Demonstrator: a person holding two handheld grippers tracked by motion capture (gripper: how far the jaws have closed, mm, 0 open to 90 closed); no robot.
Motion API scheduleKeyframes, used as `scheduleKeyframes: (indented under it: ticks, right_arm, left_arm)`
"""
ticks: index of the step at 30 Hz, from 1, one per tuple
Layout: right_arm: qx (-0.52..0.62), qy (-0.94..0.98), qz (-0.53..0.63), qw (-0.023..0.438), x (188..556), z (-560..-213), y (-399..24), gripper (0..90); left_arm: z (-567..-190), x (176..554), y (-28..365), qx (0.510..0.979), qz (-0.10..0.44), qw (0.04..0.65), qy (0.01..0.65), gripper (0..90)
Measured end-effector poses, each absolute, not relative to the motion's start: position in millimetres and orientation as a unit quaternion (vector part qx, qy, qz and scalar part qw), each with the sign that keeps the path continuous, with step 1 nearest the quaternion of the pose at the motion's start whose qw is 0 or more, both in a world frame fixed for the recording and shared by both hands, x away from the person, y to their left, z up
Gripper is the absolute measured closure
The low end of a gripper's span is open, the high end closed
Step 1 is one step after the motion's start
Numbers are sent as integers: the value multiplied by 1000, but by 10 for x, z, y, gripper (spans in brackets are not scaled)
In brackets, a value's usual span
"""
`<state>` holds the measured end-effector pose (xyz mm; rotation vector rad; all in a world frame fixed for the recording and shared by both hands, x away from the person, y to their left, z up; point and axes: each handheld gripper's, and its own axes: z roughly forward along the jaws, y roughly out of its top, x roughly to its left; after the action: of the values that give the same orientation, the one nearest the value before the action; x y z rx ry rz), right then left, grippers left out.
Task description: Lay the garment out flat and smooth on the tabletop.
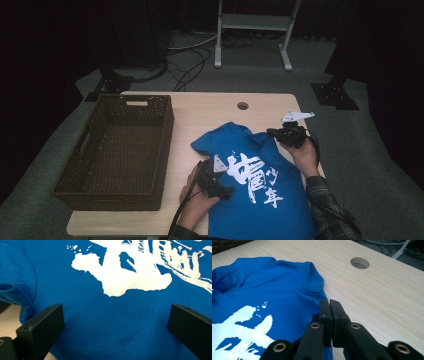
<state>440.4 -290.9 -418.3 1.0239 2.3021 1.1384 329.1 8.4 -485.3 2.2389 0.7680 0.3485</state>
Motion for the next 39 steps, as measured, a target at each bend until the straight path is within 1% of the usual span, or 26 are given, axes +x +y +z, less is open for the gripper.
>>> scheduleKeyframes:
  ticks: [17,27,30,39]
  right_arm:
    - [392,799,405,209,4506,-4077,-3190,883]
    - [396,795,406,216,4512,-4057,-3226,881]
    - [399,791,410,216,4523,-4063,-3242,823]
    - [399,791,412,213,4507,-4074,-3235,788]
  left_arm:
    - [-4853,3291,84,871,135,366,299,8]
    - [-4853,3291,84,871,135,366,299,8]
    - [-4853,3291,84,871,135,366,299,8]
    - [-4853,3292,84,871,136,366,298,8]
